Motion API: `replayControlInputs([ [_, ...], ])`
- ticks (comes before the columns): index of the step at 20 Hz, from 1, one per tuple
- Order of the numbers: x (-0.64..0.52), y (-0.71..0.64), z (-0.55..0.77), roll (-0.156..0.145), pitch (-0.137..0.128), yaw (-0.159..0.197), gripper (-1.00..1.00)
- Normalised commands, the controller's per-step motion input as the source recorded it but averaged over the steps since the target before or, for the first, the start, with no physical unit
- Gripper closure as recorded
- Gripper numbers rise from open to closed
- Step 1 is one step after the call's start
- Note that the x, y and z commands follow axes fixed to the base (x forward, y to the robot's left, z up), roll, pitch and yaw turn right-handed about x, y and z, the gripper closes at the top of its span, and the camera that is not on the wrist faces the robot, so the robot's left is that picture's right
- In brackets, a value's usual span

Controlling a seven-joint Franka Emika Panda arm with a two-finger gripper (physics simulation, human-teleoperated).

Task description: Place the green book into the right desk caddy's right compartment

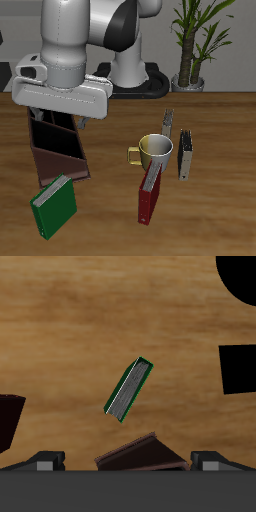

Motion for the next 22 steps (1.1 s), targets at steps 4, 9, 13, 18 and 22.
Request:
replayControlInputs([
  [4,0.24,-0.18,-0.18,-0.006,0.019,-0.03,-1.0],
  [9,0.13,-0.07,-0.07,0.016,-0.015,-0.019,-1.0],
  [13,0.21,-0.13,-0.16,0.008,0.017,-0.002,-1.0],
  [18,0.15,-0.05,-0.15,0.025,0.012,-0.014,-1.0],
  [22,0.12,0.03,-0.17,0.05,0.005,0.017,-1.0],
])
